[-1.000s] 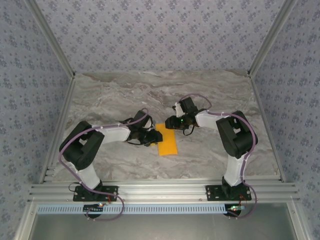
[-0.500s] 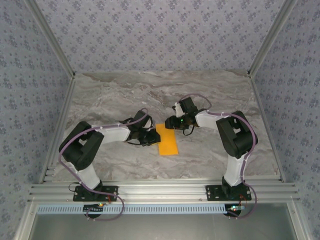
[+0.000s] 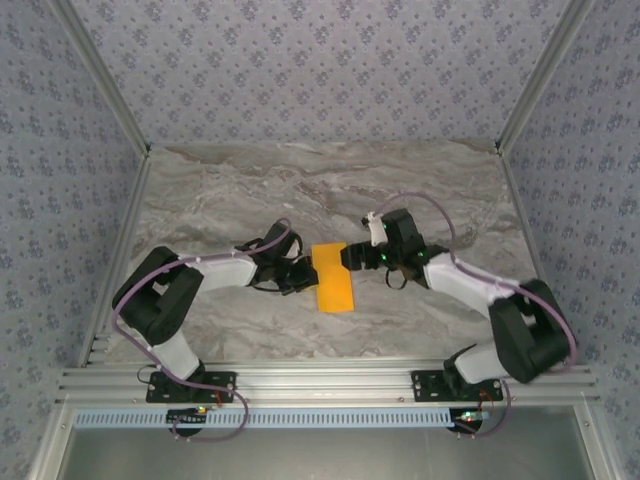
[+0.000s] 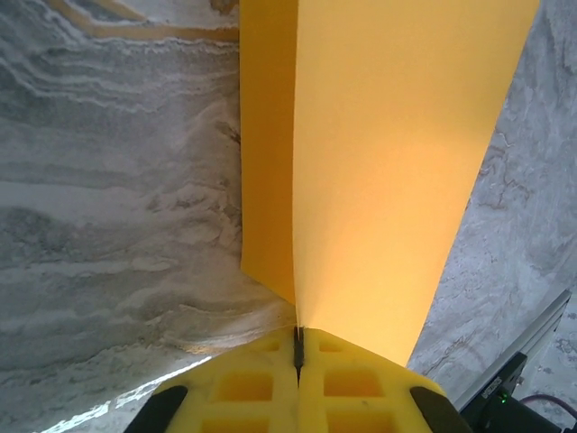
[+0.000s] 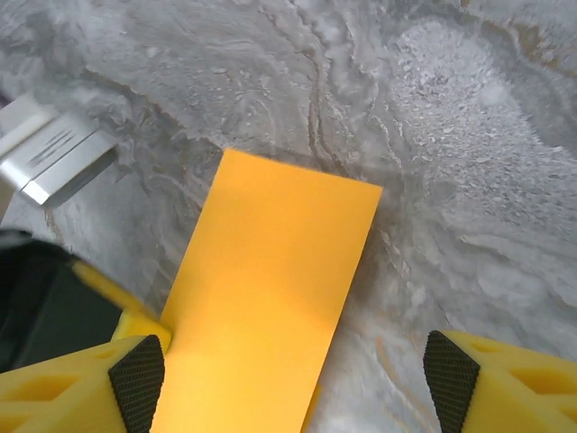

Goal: Fold a paper plane with a square sheet of paper (fold left side to right side)
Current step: Third fold the triangle at the center of the table.

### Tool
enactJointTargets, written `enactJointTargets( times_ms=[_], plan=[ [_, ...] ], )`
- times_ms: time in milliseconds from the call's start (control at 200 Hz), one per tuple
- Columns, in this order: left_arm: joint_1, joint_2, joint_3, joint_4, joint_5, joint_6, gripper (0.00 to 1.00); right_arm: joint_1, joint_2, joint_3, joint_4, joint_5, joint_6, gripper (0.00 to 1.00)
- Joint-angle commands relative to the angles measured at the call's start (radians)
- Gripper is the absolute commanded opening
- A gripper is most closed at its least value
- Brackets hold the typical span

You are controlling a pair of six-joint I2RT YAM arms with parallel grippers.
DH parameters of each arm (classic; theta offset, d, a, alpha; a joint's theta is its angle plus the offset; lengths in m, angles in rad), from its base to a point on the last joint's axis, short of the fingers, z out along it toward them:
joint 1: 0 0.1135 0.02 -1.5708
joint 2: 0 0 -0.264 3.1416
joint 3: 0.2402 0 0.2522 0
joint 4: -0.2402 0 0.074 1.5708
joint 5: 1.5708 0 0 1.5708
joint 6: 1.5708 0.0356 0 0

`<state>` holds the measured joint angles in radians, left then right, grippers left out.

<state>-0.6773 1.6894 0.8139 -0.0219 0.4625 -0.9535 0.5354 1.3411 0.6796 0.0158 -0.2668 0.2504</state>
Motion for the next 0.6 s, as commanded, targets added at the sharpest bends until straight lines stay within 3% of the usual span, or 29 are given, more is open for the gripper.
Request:
enactJointTargets(
  times_ms=[0,175,340,435,595],
  plan=[
    [-0.009,-0.036,-0.003,0.046,0.032,-0.043,0.00,0.104,-0.136,-0.124,0.020,0.141,-0.107,0.83],
    [-0.009,-0.035,-0.003,0.048,0.040,-0.048,0.00,0.331,-0.278,-0.272,0.077,0.334,-0.143,0.84],
    [-0.009,-0.030,-0.005,0.049,0.048,-0.051,0.00,0.523,-0.211,-0.273,0.115,0.526,-0.168,0.84],
    [-0.008,-0.033,-0.001,0.041,0.048,-0.046,0.00,0.583,-0.118,-0.237,0.129,0.591,-0.183,0.84],
    [-0.008,-0.033,0.001,0.031,0.048,-0.039,0.00,0.612,0.014,-0.169,0.170,0.598,-0.211,0.84]
  ],
)
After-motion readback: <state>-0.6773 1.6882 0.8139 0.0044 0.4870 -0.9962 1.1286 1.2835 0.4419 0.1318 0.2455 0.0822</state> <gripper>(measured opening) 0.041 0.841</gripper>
